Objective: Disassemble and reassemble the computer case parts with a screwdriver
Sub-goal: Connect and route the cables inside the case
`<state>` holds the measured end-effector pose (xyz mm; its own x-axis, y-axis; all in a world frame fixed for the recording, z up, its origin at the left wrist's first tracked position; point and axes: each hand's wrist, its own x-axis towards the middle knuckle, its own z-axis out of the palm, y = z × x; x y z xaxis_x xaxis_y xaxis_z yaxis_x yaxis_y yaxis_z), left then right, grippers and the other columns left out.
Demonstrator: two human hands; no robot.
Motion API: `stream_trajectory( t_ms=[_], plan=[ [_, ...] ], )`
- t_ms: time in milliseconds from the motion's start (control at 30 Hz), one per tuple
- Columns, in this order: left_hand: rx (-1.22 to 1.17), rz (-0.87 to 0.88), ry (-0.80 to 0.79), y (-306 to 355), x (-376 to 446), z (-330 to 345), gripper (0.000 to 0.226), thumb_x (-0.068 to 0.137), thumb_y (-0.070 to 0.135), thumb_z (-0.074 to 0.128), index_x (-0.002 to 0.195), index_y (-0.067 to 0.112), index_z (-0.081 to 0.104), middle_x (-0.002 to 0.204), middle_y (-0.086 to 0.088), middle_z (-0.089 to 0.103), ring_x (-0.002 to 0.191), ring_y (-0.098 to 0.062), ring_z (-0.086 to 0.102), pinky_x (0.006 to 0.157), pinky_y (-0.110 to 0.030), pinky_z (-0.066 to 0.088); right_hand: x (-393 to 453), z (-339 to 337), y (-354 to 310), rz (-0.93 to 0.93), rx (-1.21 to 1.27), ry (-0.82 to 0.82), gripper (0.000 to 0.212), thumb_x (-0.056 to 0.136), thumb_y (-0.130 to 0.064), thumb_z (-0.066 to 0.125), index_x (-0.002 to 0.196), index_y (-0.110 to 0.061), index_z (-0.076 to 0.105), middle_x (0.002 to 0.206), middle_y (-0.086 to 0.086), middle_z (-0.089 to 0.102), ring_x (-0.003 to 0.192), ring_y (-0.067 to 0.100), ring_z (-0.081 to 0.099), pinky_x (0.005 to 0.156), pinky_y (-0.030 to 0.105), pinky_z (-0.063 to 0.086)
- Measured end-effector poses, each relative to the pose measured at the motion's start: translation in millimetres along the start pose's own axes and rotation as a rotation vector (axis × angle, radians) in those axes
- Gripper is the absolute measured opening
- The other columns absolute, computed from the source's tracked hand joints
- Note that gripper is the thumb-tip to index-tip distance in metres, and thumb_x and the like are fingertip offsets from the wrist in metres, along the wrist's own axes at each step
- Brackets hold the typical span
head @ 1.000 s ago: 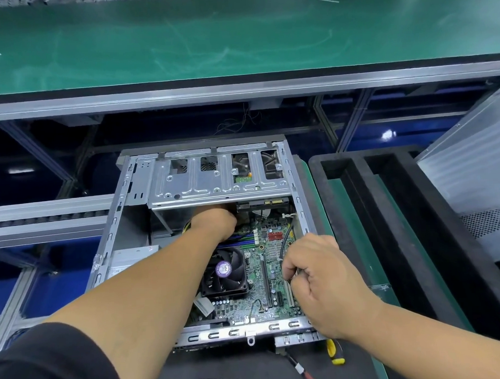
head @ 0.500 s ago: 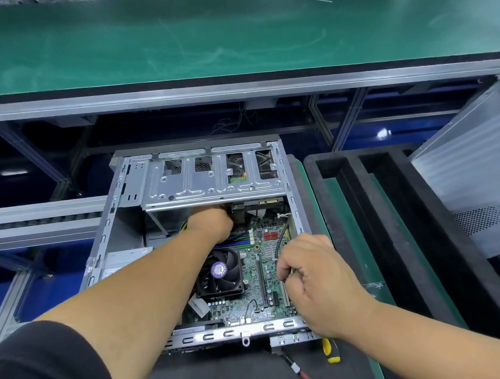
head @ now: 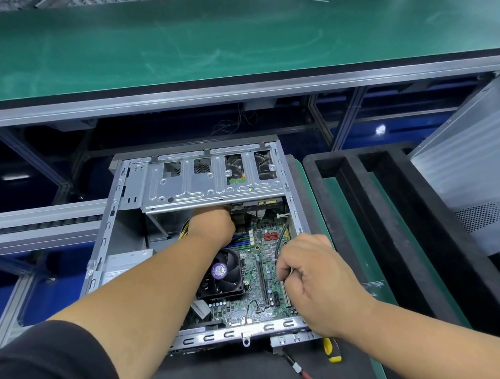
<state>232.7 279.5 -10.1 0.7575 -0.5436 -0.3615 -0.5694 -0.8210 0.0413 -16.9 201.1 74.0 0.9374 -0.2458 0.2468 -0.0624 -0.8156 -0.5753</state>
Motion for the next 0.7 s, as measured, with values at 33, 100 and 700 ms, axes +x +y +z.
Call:
stream_trajectory(
  t_ms=[33,100,700],
  plan=[
    [-0.001,0.002,-0.007,0.3,-0.6,-0.6,0.031,0.095,0.015,0.049,0.065,0.021,0.043,0.075,0.001,0.049,0.079,-0.029,0.053,0.067,-0.036,0.043,0.1,0.1,-0.1,0.000,-0.001,0.000,0.028,0.072,0.001,0.048,0.071,-0.026,0.050,0.072,-0.016,0.048,0.080,0.006,0.048,0.086,0.025,0.037],
    [-0.026,0.008,-0.013,-0.6,-0.8,-1.0,0.029,0.094,0.019,0.050,0.066,0.021,0.044,0.072,0.003,0.048,0.080,-0.029,0.055,0.068,-0.036,0.043,0.4,0.1,-0.2,-0.001,-0.006,-0.001,0.028,0.071,0.001,0.048,0.072,-0.027,0.051,0.073,-0.016,0.049,0.080,0.006,0.047,0.085,0.025,0.037],
    [0.021,0.059,-0.108,-1.5,-1.7,-11.0,0.028,0.101,0.031,0.044,0.077,0.020,0.054,0.084,0.003,0.056,0.089,-0.026,0.056,0.077,-0.035,0.042,0.2,0.6,0.6,0.006,0.012,-0.003,0.030,0.070,0.004,0.049,0.072,-0.026,0.050,0.073,-0.016,0.048,0.083,0.002,0.046,0.082,0.016,0.031]
  ],
)
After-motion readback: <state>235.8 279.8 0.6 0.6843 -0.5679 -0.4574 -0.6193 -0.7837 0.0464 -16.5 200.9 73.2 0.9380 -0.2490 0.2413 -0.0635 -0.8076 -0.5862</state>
